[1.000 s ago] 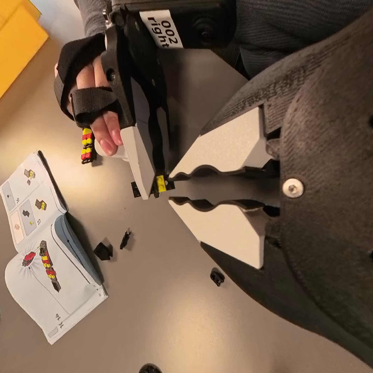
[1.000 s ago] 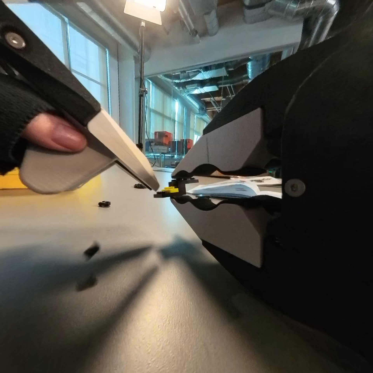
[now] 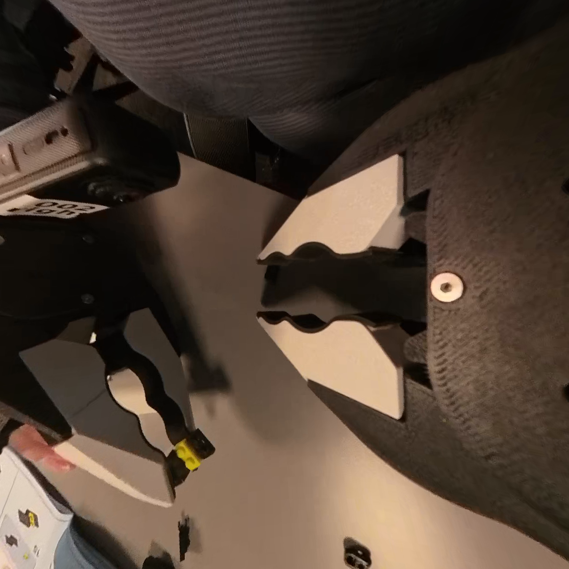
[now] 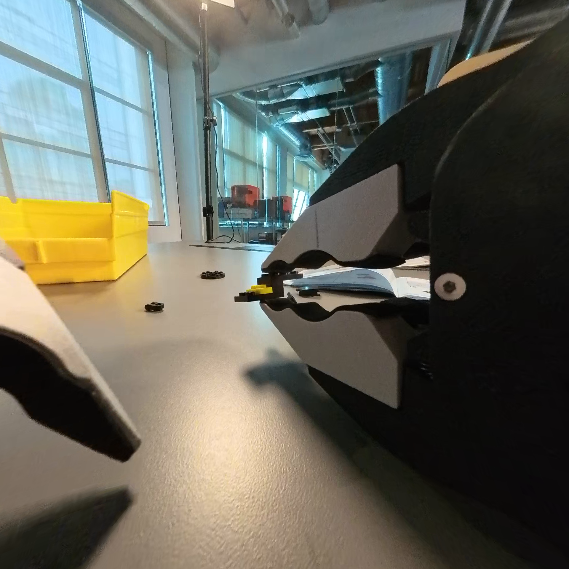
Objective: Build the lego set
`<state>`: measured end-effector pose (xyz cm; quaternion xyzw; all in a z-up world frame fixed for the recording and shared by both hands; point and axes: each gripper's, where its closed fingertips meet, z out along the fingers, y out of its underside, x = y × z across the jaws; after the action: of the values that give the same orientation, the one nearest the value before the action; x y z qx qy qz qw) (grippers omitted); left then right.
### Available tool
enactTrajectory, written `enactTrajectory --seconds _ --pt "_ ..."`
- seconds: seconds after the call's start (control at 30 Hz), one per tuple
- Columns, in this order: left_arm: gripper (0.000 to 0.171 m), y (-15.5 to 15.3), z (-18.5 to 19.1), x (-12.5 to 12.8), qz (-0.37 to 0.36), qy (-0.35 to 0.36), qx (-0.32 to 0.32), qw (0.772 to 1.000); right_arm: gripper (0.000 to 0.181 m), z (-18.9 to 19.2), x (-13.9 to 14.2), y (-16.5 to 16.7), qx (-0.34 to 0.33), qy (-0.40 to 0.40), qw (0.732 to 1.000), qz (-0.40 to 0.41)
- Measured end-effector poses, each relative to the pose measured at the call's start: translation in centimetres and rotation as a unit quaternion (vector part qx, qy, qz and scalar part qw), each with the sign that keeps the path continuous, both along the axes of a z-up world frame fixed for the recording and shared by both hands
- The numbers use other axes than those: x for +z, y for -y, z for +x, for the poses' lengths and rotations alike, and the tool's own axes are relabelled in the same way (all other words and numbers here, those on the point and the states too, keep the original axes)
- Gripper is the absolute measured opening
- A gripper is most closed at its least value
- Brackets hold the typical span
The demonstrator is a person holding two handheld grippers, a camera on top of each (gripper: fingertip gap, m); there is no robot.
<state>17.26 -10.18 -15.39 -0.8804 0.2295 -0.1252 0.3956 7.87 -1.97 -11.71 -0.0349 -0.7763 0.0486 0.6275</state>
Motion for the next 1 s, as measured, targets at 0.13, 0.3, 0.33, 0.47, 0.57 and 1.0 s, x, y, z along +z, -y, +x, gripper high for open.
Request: enactTrajectory --seconds 0.13,0.3,0.33,0.47,0.57,1.0 --pt "0.043 0.4 0.1 -0.5 -0.007 -0.051 -0.036 0.998 0.013 0.0 0.0 0.0 0.000 0.000 1.000 -0.002" --pt "0.041 0.6 0.1 -0.4 -0.013 -0.052 -0.074 0.996 0.013 0.0 0.0 0.1 0.001 0.000 1.000 -0.002" --pt "0.039 0.8 0.1 -0.7 -0.015 -0.063 -0.088 0.994 0.013 0.0 0.0 0.1 0.001 0.000 1.000 -0.002" --pt "0.037 0.9 0.1 -0.6 -0.004 -0.089 -0.115 0.989 0.013 0.0 -0.1 0.0 0.001 0.002 1.000 -0.003" --pt "0.036 0.3 -0.2 -0.5 0.007 -0.089 -0.110 0.990 0.013 0.0 -0.1 0.1 0.001 0.002 1.000 -0.004" --pt "0.027 0.4 0.7 -0.6 -0.010 0.005 -0.131 0.991 0.013 0.0 0.0 0.1 0.004 0.002 1.000 -0.007"
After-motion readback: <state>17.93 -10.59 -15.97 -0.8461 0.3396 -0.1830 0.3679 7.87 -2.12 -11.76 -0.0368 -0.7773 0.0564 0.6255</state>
